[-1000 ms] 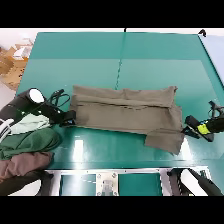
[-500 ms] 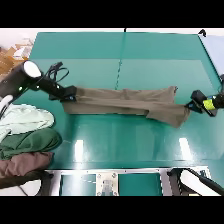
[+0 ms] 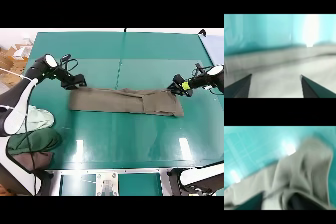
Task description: Fold the shirts.
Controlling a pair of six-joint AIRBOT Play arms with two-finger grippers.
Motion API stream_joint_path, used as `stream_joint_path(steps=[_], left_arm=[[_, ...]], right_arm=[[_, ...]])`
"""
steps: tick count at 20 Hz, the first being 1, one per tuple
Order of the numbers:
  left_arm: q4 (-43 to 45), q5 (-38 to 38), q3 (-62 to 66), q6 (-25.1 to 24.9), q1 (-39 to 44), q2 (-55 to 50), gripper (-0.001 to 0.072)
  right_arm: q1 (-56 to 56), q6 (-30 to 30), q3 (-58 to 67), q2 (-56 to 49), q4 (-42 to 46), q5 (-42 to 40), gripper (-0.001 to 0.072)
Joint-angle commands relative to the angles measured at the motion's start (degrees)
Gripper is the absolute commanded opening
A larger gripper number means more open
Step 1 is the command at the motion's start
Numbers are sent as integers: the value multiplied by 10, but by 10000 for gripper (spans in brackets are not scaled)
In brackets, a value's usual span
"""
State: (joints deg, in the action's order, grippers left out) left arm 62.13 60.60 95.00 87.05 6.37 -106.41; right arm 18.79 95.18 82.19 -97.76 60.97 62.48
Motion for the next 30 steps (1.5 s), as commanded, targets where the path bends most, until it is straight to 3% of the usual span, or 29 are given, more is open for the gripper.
stream_joint_path(steps=[1,2,3,7,10,11,18,19,20,22,23,24,25,26,30], left_arm=[[-12,-28,60,-3,-17,-22,720],[-12,-4,91,-2,-33,-22,720],[-12,22,120,5,-48,-22,720],[-15,127,172,46,-86,-22,720],[-16,151,172,46,-81,-22,720],[-18,149,172,46,-76,-22,720],[-45,149,172,44,-61,-22,720],[-47,149,172,44,-56,-22,720],[-47,149,172,44,-51,-22,720],[-47,143,172,39,-36,-22,720],[-47,133,172,40,-25,-22,720],[-47,119,172,38,-12,-22,508],[-48,103,172,23,3,-23,191],[-49,87,172,12,21,-26,29],[-74,-13,158,-7,132,-56,21]], right_arm=[[26,-100,87,-47,-6,44,552],[48,-139,111,-47,4,83,626],[70,-167,124,-47,8,118,653],[141,-254,109,-71,-3,215,657],[165,-319,90,-118,-88,239,658],[166,-330,90,-137,-116,246,707],[118,-337,96,-193,-149,241,702],[114,-337,103,-193,-149,242,554],[113,-337,111,-193,-149,246,223],[113,-330,131,-192,-149,265,26],[111,-327,141,-189,-149,280,19],[110,-326,146,-181,-149,285,18],[108,-326,149,-165,-149,286,18],[106,-326,153,-147,-149,287,17],[98,-306,177,-58,-150,313,17]])
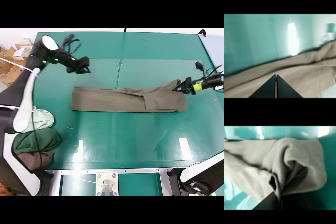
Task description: Fold the shirts.
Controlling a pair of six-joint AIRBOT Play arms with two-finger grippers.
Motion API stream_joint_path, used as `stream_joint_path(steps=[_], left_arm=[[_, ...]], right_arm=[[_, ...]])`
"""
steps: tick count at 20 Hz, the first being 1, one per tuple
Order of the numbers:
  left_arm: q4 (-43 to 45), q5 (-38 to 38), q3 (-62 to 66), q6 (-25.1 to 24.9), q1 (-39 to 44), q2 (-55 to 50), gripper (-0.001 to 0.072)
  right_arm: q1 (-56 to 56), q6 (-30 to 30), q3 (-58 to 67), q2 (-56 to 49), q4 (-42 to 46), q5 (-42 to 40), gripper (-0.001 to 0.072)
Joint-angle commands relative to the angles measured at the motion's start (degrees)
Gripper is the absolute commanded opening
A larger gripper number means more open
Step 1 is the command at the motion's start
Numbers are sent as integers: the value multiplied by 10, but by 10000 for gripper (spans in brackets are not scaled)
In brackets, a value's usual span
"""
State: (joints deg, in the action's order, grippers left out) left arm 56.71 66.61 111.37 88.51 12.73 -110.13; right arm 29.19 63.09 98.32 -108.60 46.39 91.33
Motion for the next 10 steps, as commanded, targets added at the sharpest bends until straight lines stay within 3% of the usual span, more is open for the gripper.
stream_joint_path(steps=[1,6,10], left_arm=[[-29,-101,-6,-31,103,-36,21],[-44,-243,-5,-37,249,-128,21],[-131,-266,-5,-50,277,-166,21]], right_arm=[[-12,26,21,74,-3,38,18],[-59,94,55,166,-4,87,18],[-115,135,59,195,-4,91,18]])
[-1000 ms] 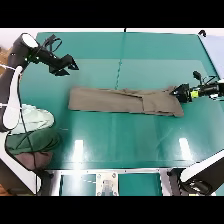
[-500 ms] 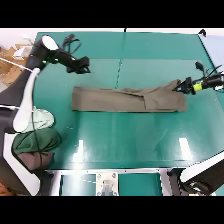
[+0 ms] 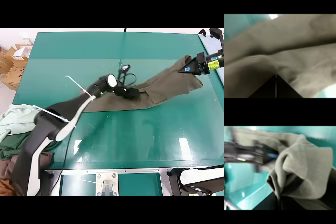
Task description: Fold the shirts.
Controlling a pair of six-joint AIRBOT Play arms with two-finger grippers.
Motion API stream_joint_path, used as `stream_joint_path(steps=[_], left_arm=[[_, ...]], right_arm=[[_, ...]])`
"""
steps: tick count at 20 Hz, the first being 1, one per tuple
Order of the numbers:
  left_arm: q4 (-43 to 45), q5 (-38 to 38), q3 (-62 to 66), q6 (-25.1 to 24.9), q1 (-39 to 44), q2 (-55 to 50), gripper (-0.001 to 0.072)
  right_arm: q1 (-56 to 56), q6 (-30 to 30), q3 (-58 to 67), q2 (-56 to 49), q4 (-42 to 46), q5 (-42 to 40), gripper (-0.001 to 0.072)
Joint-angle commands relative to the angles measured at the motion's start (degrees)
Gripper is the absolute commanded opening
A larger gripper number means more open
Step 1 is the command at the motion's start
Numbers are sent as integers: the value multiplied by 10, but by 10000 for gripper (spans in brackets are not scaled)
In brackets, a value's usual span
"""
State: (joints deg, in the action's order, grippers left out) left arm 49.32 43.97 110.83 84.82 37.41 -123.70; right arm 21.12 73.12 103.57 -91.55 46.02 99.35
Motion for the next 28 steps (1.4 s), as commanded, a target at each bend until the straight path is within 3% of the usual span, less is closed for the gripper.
stream_joint_path(steps=[1,3,6,8,12,16,19,20,21,22,25,26,28], left_arm=[[-83,-35,0,-26,30,-33,21],[-87,-14,0,-38,26,-30,21],[-59,126,51,-75,-16,-12,21],[-9,233,90,-73,-73,28,21],[86,355,90,-106,-207,158,21],[106,407,90,-103,-325,243,22],[105,413,88,-103,-377,260,21],[105,414,81,-103,-388,261,22],[105,415,70,-103,-394,261,21],[107,420,57,-103,-397,261,22],[116,426,30,-121,-400,261,21],[119,427,30,-129,-400,261,21],[124,424,30,-130,-400,261,21]], right_arm=[[-48,35,6,26,0,10,18],[-67,39,6,26,0,10,18],[-82,61,7,29,0,10,18],[-98,76,7,35,-6,8,18],[-178,126,4,39,-6,-41,19],[-335,178,-41,12,12,-192,19],[-466,198,-81,-60,12,-400,20],[-514,197,-87,-98,-3,-511,43],[-557,196,-86,-134,-30,-601,229],[-591,192,-77,-170,-45,-651,495],[-582,192,-65,-180,-3,-563,519],[-553,192,-65,-160,26,-514,468],[-479,195,-66,-109,84,-428,465]])
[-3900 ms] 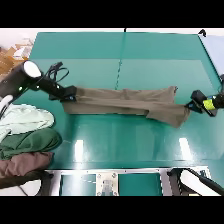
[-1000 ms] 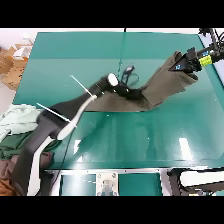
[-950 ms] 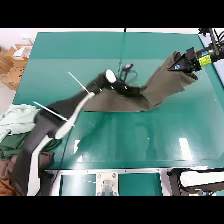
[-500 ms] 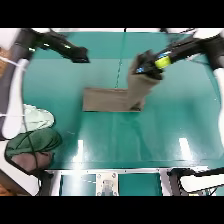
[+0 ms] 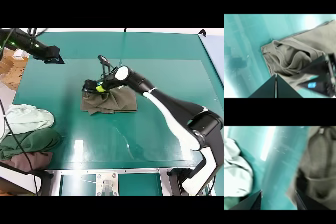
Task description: Fold the shirts.
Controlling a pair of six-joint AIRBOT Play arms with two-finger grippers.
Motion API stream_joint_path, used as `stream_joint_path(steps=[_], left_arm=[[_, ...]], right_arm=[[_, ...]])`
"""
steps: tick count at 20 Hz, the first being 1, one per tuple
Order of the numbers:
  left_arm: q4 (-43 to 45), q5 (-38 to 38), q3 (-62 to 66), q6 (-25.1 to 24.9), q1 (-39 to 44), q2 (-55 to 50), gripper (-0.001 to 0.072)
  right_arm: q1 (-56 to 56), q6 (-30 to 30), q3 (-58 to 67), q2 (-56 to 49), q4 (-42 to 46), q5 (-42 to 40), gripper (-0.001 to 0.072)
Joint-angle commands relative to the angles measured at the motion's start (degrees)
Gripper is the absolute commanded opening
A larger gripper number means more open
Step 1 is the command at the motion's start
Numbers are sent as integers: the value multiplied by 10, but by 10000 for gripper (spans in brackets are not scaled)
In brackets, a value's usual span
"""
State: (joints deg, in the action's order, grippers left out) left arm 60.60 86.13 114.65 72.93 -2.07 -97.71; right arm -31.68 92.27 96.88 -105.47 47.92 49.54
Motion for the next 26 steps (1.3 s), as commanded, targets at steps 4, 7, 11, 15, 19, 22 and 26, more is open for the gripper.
stream_joint_path(steps=[4,7,11,15,19,22,26], left_arm=[[17,-1,-8,-15,-5,1,22],[21,0,-8,-14,-5,1,21],[21,-2,-8,-14,-5,1,21],[21,-2,-8,-14,-5,1,22],[21,-2,-8,-14,-5,1,22],[21,-1,-8,-15,-5,1,21],[21,0,-8,-14,-5,1,21]], right_arm=[[213,2,-24,131,143,216,423],[308,-4,-132,175,165,228,539],[376,-96,-270,130,-3,169,547],[351,-186,-285,37,-169,157,588],[289,-205,-249,-21,-225,139,582],[265,-203,-201,-34,-234,149,90],[299,-182,-90,28,-228,198,18]])
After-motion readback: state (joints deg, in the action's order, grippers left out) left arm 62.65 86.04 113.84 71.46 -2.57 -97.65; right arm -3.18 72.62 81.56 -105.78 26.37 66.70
